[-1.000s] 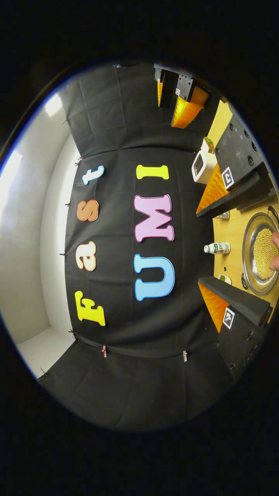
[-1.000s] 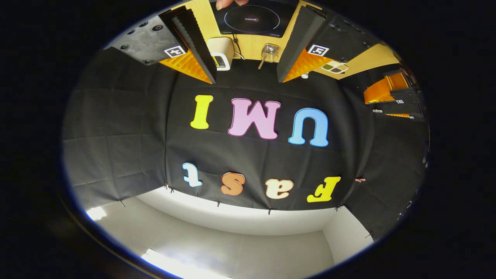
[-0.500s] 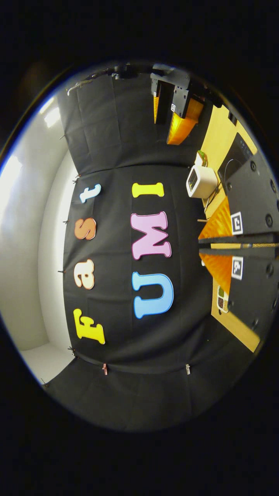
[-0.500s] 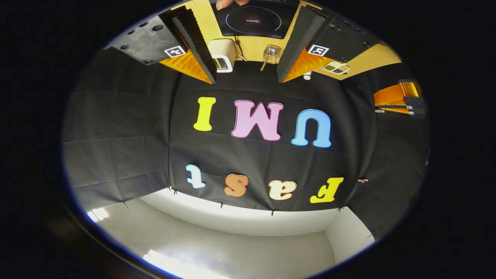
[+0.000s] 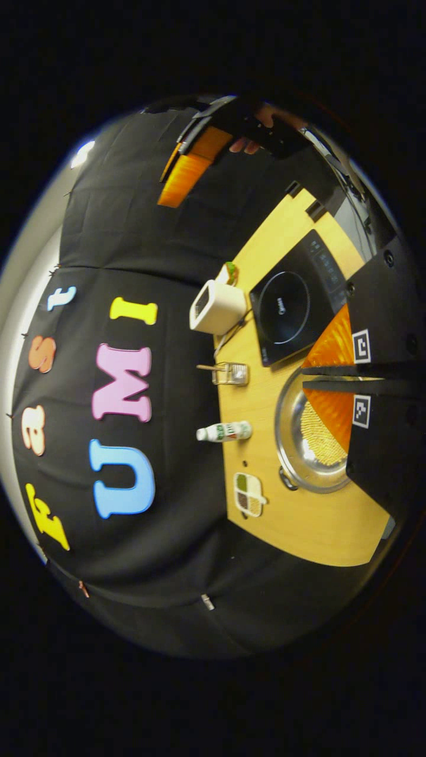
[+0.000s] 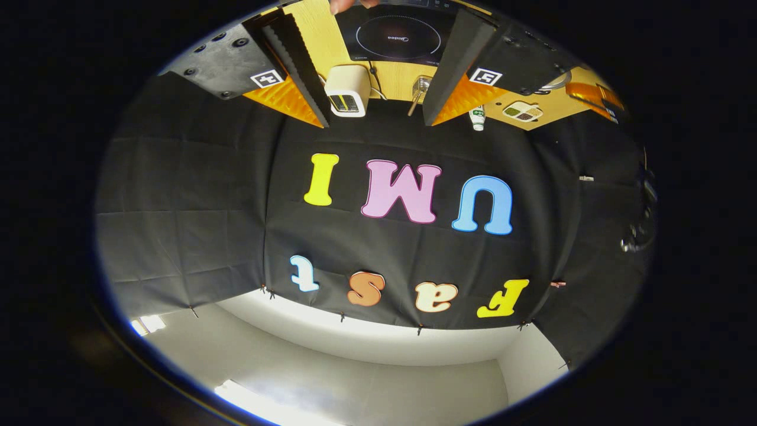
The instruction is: First push the handle of the pot to place it horizontally, then grasp the pot with both hands and set it on the induction cooktop.
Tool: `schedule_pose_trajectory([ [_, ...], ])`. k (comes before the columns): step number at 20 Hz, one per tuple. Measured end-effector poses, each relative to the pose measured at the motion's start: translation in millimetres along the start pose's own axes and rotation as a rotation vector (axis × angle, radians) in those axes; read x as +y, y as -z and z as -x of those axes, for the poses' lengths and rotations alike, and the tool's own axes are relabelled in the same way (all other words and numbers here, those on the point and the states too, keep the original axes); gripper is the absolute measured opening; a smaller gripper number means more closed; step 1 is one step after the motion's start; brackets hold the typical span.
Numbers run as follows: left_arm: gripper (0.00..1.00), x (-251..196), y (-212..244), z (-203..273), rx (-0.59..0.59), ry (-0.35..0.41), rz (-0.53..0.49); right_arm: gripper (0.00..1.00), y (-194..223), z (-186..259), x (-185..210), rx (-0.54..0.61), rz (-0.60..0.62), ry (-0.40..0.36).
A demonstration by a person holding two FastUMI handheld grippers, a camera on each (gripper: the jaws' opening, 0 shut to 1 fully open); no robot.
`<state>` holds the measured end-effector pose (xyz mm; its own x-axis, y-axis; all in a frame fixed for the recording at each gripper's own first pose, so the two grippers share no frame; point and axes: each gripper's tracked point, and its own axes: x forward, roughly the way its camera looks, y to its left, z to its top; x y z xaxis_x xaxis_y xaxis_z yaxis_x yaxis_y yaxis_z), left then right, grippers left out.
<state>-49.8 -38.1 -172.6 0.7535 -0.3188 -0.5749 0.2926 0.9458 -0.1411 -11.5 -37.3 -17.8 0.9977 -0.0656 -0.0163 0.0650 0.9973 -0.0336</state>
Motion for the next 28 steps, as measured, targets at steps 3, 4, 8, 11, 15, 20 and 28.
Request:
schedule_pose_trajectory([
  [3,0.05,-8,54,-11,0.184,0.053,0.017,0.98,6,1,-5,0.015,0.002,0.009],
  [4,0.05,-12,73,-12,0.253,0.072,0.026,0.98,9,2,-7,0.021,0.002,0.009],
  [8,0.05,-19,140,-28,0.486,0.115,0.038,0.98,14,5,-8,0.035,0.012,0.004],
  [11,0.05,-22,164,-41,0.589,0.122,0.068,0.98,17,8,-13,0.041,0.020,0.006],
  [15,0.05,-11,178,-66,0.660,0.101,0.075,0.98,23,12,-22,0.055,0.037,0.019],
  [20,0.05,-11,172,-88,0.653,0.085,0.030,0.98,29,16,-43,0.073,0.052,0.054],
  [28,0.05,-24,161,-117,0.627,0.053,0.022,0.99,33,15,-62,0.084,0.064,0.086],
])
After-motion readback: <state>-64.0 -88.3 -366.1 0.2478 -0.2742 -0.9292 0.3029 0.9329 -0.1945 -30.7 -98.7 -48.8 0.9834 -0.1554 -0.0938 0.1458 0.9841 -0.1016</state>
